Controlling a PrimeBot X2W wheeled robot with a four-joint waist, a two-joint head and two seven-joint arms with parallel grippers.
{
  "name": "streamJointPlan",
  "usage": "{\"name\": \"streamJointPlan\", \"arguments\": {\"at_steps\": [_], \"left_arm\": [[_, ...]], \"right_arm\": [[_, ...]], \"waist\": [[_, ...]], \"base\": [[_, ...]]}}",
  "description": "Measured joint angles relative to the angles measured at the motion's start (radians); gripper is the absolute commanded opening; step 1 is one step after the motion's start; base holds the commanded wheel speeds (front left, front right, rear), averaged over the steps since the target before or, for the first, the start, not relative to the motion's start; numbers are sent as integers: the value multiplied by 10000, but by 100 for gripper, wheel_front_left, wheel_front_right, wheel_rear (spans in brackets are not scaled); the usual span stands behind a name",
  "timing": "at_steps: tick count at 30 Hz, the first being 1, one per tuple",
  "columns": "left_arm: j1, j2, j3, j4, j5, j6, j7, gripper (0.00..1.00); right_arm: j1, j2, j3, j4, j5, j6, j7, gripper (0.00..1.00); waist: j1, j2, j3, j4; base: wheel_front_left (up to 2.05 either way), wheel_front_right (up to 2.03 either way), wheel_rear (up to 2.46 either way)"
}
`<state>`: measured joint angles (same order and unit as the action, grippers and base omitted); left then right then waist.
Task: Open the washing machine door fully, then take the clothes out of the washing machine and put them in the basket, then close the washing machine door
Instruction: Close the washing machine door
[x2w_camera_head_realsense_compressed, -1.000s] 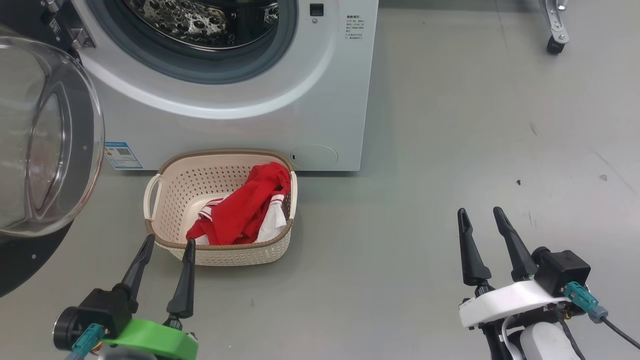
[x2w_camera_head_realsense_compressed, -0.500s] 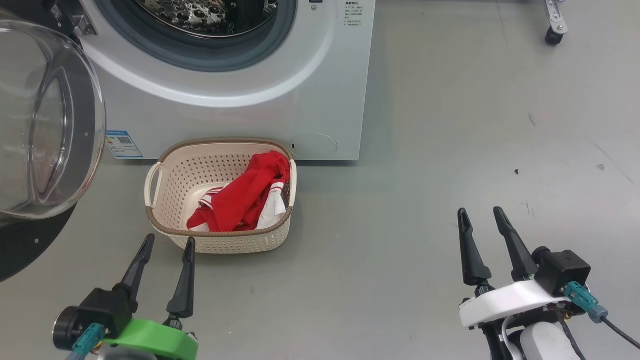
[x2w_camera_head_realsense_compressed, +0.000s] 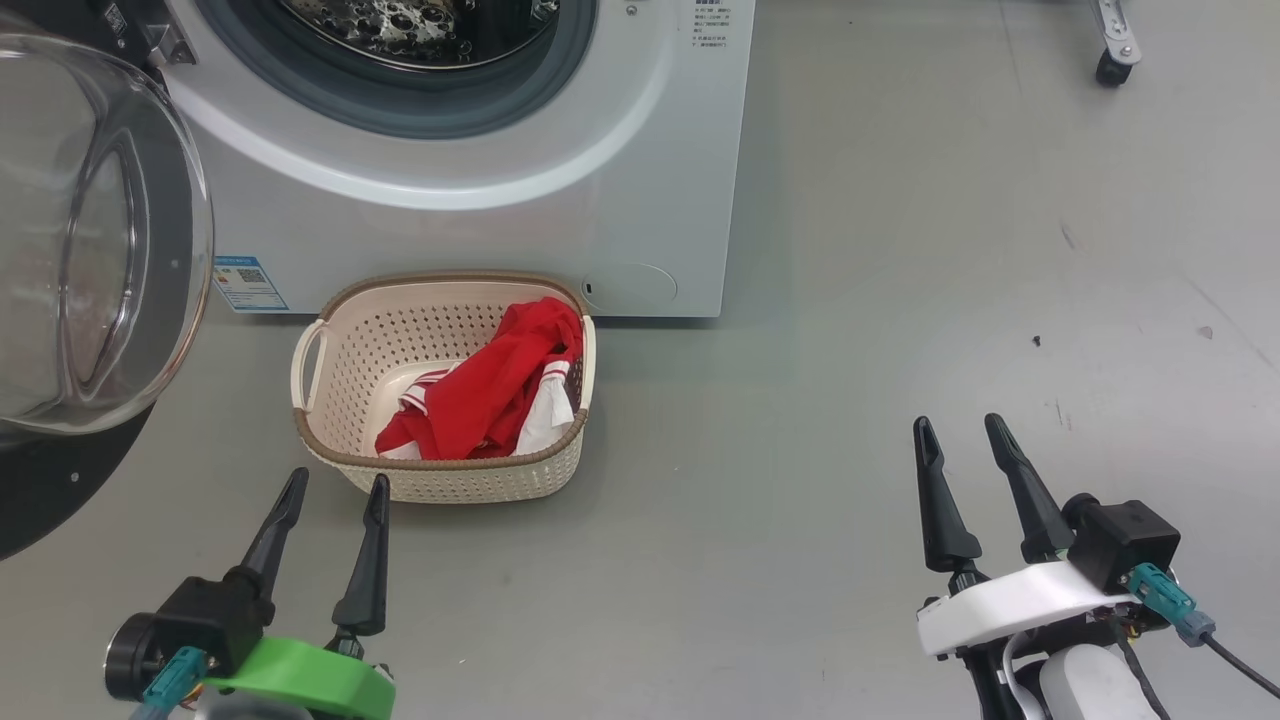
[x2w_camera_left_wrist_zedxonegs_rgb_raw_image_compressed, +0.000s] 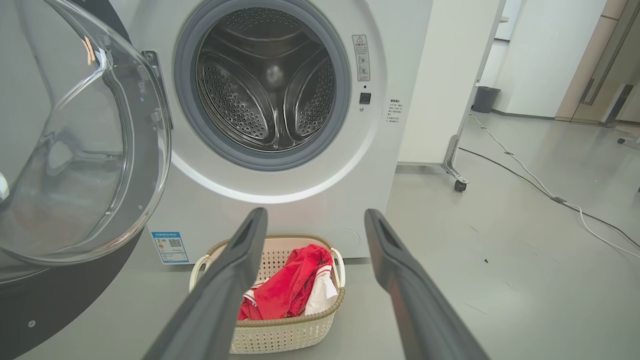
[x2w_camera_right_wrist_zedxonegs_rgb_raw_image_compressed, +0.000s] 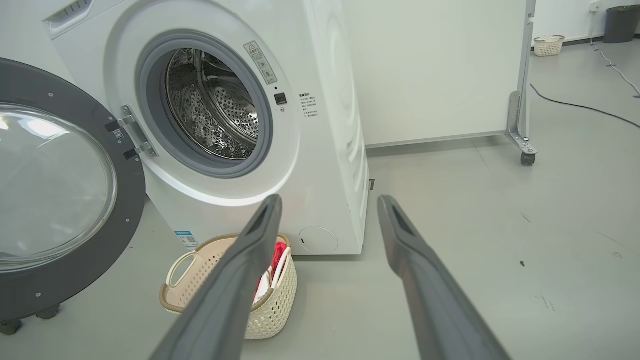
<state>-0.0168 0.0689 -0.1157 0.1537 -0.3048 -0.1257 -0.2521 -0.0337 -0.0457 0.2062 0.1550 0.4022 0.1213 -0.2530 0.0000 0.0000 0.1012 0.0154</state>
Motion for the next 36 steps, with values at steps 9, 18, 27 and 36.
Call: {"name": "streamJointPlan", "arguments": {"at_steps": [9,18,27,36], "left_arm": [[0,-8,38,-8,167,0,0,100],[-1,-19,29,-8,173,0,0,100],[-35,-81,-211,-8,173,0,0,100],[-206,-142,-221,2,174,0,0,100]], "right_arm": [[-2,0,13,2,2,0,0,100],[-3,0,-15,0,0,0,0,100],[-3,0,-128,-94,-105,-2,0,100],[-18,-2,-100,-100,-282,-2,0,100]], "waist": [[0,0,70,-35],[1,0,174,-65],[0,0,380,242],[1,0,657,974]], "base": [[0,0,0],[0,0,0],[0,0,0],[0,0,0]]}}
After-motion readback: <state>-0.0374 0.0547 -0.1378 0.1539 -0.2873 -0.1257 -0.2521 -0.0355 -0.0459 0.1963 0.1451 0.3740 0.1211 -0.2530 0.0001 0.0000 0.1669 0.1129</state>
